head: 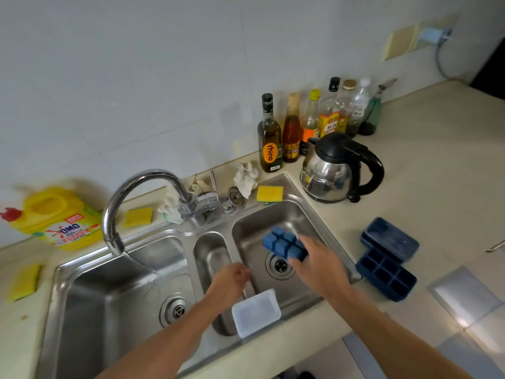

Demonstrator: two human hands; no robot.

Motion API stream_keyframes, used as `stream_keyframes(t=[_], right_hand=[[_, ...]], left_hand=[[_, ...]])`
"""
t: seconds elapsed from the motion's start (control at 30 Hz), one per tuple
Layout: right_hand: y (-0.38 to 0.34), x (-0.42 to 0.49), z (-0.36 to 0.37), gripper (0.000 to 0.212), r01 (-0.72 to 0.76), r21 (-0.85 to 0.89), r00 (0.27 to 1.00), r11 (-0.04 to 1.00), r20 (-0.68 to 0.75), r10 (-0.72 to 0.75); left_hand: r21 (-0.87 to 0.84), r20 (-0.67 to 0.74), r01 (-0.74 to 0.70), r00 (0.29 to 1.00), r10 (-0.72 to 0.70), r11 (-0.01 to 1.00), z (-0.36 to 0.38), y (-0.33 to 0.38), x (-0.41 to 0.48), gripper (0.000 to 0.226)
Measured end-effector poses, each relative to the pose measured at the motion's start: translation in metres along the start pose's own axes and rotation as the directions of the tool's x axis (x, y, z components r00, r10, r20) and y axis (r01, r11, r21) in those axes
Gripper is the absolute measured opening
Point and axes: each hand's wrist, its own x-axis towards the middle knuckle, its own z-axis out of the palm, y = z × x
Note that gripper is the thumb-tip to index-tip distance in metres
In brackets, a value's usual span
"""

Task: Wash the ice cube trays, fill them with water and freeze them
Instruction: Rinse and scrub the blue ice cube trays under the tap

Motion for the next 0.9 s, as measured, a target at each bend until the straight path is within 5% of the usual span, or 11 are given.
stream_keyframes(t=[0.1, 0.23, 0.3, 0.37, 0.43, 0.47, 0.63, 0.77, 0.83, 0.9], right_hand=[[-0.05, 0.019, -0.05, 0.06, 0.281, 0.192, 0.917, 0.94, -0.341, -0.204], [-0.071, 0.037, -0.085, 0.058, 0.501, 0.086, 0.725, 0.861, -0.585, -0.363], [-0.05, 0.038, -0.063, 0.056, 0.394, 0.083, 0.821, 0.915, -0.48, -0.309], [-0.012, 0.026, -0.017, 0.052, 0.089, 0.024, 0.987, 0.996, -0.136, -0.085], [0.02, 0.004, 0.025, 0.052, -0.096, -0.189, 0.97, 0.977, 0.204, 0.135], [0.029, -0.004, 0.04, 0.056, -0.127, -0.232, 0.951, 0.964, 0.249, 0.185], [-0.014, 0.024, 0.019, 0.064, -0.055, 0.004, 0.995, 0.998, -0.077, 0.055], [-0.059, 0.042, -0.03, 0.062, 0.252, 0.161, 0.874, 0.954, -0.462, -0.153], [-0.055, 0.039, -0.027, 0.063, 0.282, 0.135, 0.848, 0.95, -0.497, -0.182], [-0.029, 0.03, -0.003, 0.064, 0.1, 0.123, 0.952, 0.987, -0.3, -0.059]], left_hand=[[0.066, -0.004, -0.049, 0.999, 0.05, 0.997, -0.003, 0.003, 0.011, 0.023], [0.062, -0.063, -0.031, 0.997, 0.035, 0.998, -0.007, 0.009, 0.018, 0.026], [0.076, -0.087, -0.048, 0.995, 0.054, 0.996, -0.011, 0.004, 0.023, 0.03], [0.08, -0.102, -0.027, 0.994, 0.035, 0.996, -0.017, -0.002, 0.024, 0.032], [0.068, -0.108, -0.013, 0.994, 0.02, 0.998, -0.023, -0.011, 0.029, 0.032], [0.066, -0.106, -0.008, 0.994, 0.015, 0.998, -0.025, -0.016, 0.03, 0.033], [0.092, -0.113, 0.019, 0.994, -0.008, 0.996, -0.03, -0.025, 0.042, 0.039], [0.075, -0.104, -0.037, 0.994, 0.045, 0.996, -0.03, -0.023, 0.049, 0.035], [0.07, -0.087, -0.049, 0.995, 0.056, 0.996, -0.028, -0.021, 0.051, 0.032], [0.078, -0.077, -0.024, 0.997, 0.03, 0.997, -0.029, -0.015, 0.052, 0.026]])
